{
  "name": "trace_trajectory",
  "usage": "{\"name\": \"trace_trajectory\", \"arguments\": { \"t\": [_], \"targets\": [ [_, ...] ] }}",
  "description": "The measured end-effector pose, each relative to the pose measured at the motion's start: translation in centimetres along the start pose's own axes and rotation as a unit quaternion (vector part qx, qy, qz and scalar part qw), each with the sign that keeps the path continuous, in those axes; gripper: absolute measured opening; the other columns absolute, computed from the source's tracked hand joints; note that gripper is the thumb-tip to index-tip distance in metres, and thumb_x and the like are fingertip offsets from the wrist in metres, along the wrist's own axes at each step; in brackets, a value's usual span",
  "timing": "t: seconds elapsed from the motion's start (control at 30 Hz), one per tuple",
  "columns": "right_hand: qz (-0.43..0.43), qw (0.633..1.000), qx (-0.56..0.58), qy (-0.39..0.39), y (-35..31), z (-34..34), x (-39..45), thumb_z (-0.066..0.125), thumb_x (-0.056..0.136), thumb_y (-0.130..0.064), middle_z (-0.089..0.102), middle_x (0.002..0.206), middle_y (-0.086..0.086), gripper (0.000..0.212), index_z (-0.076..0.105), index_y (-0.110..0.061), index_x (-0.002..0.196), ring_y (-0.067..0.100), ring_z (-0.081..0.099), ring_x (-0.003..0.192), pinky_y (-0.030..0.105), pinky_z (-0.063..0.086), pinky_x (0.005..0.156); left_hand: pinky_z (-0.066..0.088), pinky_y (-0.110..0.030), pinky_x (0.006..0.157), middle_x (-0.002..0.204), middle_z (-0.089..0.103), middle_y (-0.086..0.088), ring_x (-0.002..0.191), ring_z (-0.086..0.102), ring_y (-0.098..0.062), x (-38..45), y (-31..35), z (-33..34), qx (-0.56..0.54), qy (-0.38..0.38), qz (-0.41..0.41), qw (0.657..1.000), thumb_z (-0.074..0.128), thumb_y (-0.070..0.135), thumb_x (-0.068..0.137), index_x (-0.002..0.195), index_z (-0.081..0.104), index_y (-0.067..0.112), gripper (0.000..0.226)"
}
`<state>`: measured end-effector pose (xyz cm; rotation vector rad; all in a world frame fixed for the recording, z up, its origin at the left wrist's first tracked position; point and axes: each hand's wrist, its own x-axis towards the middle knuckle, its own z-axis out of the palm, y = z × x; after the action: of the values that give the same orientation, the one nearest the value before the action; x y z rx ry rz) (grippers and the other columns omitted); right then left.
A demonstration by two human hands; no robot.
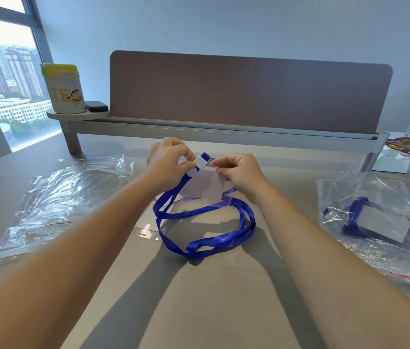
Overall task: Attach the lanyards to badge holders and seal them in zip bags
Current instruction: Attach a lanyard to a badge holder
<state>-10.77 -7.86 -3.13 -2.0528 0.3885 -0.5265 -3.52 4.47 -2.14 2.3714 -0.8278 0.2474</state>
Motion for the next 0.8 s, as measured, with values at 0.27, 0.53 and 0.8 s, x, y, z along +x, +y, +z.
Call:
{"name": "trace_trajectory", "arguments": {
  "t": [0.27,0.53,0.8],
  "targets": [
    [-0.063,0.983,-0.081,0.15,0.6,0.6,0.4,0.057,0.088,-0.012,0.055,0.12,0.013,0.024,0.059,-0.004,0.11,0.022,0.052,0.105,0.027,0.045,0.085,0.042,-0.026,0.079,0.118,0.06,-0.015,0.098,0.057,-0.026,-0.3,0.1,0.0,-0.103,-0.022,-0.047,0.993,0.042,0.014,0.095,0.11,0.059,0.0,0.027],
    [-0.002,0.998,0.044,0.035,-0.8,2.5,-0.4,0.055,0.089,-0.024,0.064,0.097,0.014,0.028,0.066,0.0,0.099,0.017,0.052,0.08,0.023,0.044,0.061,0.042,-0.026,0.074,0.111,0.062,-0.014,0.09,0.054,-0.021,-0.6,0.2,0.4,-0.137,-0.005,-0.067,0.988,0.047,0.015,0.093,0.107,0.062,0.002,0.025],
    [0.033,0.992,0.095,0.076,-0.6,2.1,-0.1,0.051,0.092,-0.019,0.055,0.092,0.006,0.011,0.057,-0.01,0.091,0.018,0.049,0.086,0.026,0.045,0.069,0.045,-0.029,0.081,0.116,0.061,-0.014,0.094,0.05,-0.016,-0.8,0.0,0.0,-0.147,-0.04,-0.045,0.987,0.044,0.005,0.093,0.109,0.06,0.001,0.023]
  ]
}}
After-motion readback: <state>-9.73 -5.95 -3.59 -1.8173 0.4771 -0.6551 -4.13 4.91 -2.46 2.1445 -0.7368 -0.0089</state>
